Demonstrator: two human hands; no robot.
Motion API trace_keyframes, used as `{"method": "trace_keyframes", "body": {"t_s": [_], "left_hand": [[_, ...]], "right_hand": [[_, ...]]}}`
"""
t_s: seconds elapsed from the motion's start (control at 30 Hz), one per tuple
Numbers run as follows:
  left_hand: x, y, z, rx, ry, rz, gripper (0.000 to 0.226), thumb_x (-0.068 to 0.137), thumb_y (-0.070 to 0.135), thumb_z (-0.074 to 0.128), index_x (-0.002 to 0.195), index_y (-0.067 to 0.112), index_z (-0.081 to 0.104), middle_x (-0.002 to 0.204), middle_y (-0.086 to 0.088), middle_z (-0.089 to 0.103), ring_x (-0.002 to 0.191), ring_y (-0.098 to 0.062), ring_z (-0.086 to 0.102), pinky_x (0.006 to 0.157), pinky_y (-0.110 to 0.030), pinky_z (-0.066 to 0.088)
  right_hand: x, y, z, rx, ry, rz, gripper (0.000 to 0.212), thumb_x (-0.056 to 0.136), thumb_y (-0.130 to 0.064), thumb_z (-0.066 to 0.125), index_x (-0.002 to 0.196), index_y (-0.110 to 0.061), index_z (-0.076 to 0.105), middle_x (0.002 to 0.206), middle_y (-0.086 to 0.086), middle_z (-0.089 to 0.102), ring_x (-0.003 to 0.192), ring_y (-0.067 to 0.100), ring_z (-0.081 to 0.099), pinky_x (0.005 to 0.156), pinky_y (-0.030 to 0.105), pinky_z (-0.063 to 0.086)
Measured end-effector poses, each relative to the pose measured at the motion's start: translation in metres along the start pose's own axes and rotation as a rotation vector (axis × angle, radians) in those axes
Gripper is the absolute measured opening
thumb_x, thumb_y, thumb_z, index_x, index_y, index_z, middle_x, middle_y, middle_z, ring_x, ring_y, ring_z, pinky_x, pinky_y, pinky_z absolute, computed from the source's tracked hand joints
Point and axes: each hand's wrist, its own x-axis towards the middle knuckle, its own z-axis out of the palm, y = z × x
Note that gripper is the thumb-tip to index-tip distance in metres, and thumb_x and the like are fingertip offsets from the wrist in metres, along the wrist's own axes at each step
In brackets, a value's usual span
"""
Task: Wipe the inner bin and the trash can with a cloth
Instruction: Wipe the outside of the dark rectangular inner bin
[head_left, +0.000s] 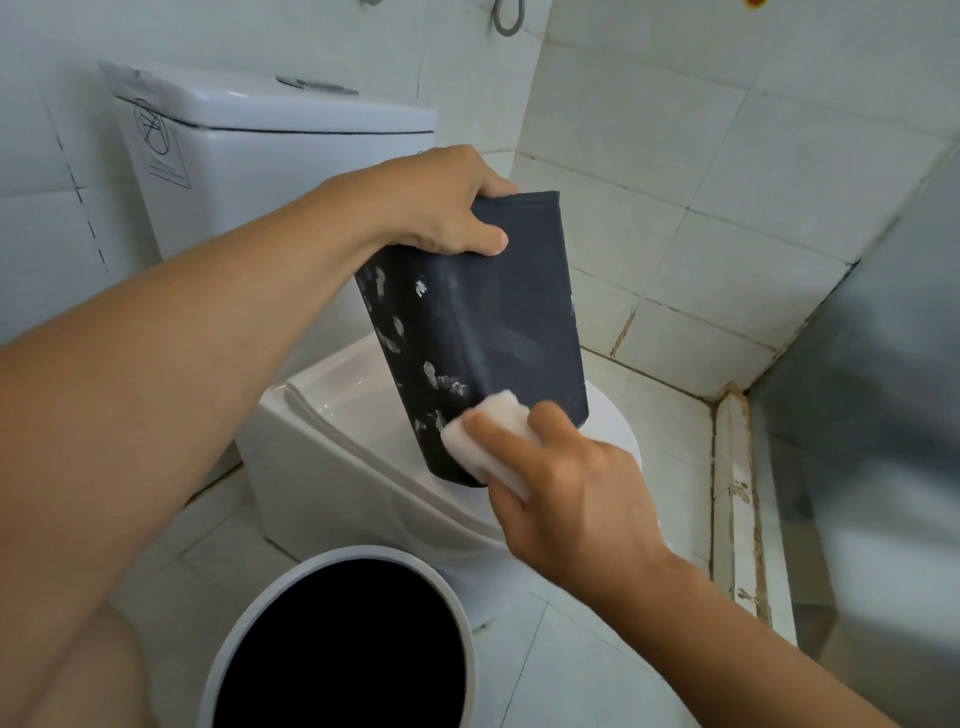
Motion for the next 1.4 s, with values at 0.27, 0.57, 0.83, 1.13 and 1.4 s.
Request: {"method": "trace_keyframes", "body": {"t_s": [0.27, 0.57, 0.83, 1.13, 1.4], "left_hand": [[-0.001, -0.002, 0.001, -0.028, 0.008, -0.007, 0.043, 0.094, 0.034, 0.066, 0.135, 0.042, 0.064, 0.107, 0.013, 0.076, 0.095, -0.011, 0.072, 0.094, -0.038, 0.057], [0.0, 0.0, 0.001, -0.01, 0.012, 0.003, 0.042, 0.094, 0.033, 0.065, 0.135, 0.039, 0.065, 0.112, 0.008, 0.076, 0.1, -0.016, 0.07, 0.095, -0.042, 0.056], [0.001, 0.005, 0.004, 0.015, -0.002, 0.033, 0.041, 0.093, 0.034, 0.064, 0.133, 0.04, 0.064, 0.108, 0.009, 0.076, 0.097, -0.016, 0.071, 0.092, -0.041, 0.057], [0.001, 0.005, 0.003, -0.015, 0.009, 0.02, 0.043, 0.093, 0.033, 0.066, 0.135, 0.042, 0.064, 0.103, 0.013, 0.076, 0.093, -0.01, 0.07, 0.092, -0.036, 0.056], [0.0, 0.002, 0.003, -0.02, 0.001, 0.008, 0.045, 0.095, 0.034, 0.066, 0.138, 0.045, 0.061, 0.109, 0.012, 0.076, 0.096, -0.012, 0.071, 0.095, -0.038, 0.056]], "right_hand": [[0.007, 0.015, 0.011, 0.131, 0.007, -0.028, 0.053, 0.088, -0.033, 0.063, 0.141, -0.041, 0.058, 0.096, -0.002, 0.053, 0.058, 0.03, 0.05, 0.046, 0.037, 0.049], [0.026, 0.023, 0.0, 0.345, 0.162, 0.218, 0.055, 0.091, -0.036, 0.069, 0.144, -0.036, 0.054, 0.109, -0.004, 0.063, 0.084, 0.021, 0.061, 0.067, 0.034, 0.052], [0.016, 0.023, 0.015, 0.246, 0.03, 0.231, 0.059, 0.094, -0.042, 0.066, 0.149, -0.034, 0.044, 0.116, -0.001, 0.068, 0.085, 0.025, 0.064, 0.066, 0.034, 0.05], [0.008, 0.049, -0.011, 0.176, -0.169, 0.343, 0.049, 0.094, -0.046, 0.062, 0.136, -0.039, 0.036, 0.085, -0.009, 0.055, 0.073, 0.025, 0.059, 0.066, 0.037, 0.051], [0.027, 0.035, 0.01, -0.093, 0.015, 0.154, 0.038, 0.085, -0.019, 0.073, 0.121, -0.024, 0.063, 0.084, 0.004, 0.056, 0.049, 0.03, 0.042, 0.041, 0.029, 0.035]]}}
